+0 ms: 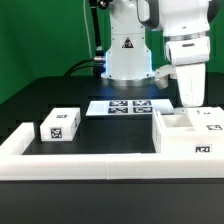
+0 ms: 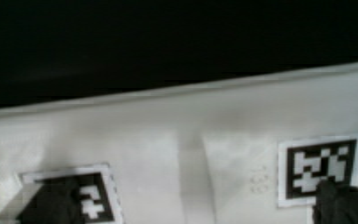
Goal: Assemble cabinet
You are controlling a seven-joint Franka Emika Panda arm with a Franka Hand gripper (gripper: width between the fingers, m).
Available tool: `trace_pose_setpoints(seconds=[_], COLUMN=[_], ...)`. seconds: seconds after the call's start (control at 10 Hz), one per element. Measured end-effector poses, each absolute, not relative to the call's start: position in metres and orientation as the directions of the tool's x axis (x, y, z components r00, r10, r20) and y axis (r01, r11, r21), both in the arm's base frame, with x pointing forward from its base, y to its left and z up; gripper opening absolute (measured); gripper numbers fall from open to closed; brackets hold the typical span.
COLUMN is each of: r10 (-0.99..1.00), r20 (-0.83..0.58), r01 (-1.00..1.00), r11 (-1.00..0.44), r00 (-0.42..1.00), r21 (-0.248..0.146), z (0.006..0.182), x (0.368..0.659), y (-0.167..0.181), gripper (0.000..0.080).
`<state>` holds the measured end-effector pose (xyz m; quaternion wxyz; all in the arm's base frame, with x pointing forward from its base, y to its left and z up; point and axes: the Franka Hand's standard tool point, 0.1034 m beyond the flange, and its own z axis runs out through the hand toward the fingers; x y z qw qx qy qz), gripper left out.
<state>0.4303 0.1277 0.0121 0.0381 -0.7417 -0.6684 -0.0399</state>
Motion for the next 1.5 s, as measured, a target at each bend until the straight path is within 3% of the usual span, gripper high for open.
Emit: trace_pose_setpoints(seconds=[0.4,0.5,0.6,0.8,0.9,1.0,1.5], r10=[0.989,0.989,0.989,0.989,0.989,0.989,0.989], r20=[0.112,0.112,0.112,0.112,0.112,0.112,0.112], r01=[0.995,0.995,0.995,0.995,0.995,0.995,0.995], r11=[-0.098,-0.098,-0.099,-0.099,-0.099,-0.099,-0.099], r00=[0.098,0.098,0.098,0.098,0.098,0.098,0.098], r21=[-0.001,-0.001,-0.001,-0.001,-0.002,-0.001,-0.001], z=[0.0114,0.0113,0.0113,0.0112,0.0111,0.0112,0.0112], x=[0.4306,0.4306,0.4305,0.4305,0.4305,0.4306,0.4306], y=[0.1263,0.1261,0.126,0.126,0.126,0.1259,0.126], gripper=[0.0649,0.0536,0.0536,0.0217,0.0217,0.006,0.0061])
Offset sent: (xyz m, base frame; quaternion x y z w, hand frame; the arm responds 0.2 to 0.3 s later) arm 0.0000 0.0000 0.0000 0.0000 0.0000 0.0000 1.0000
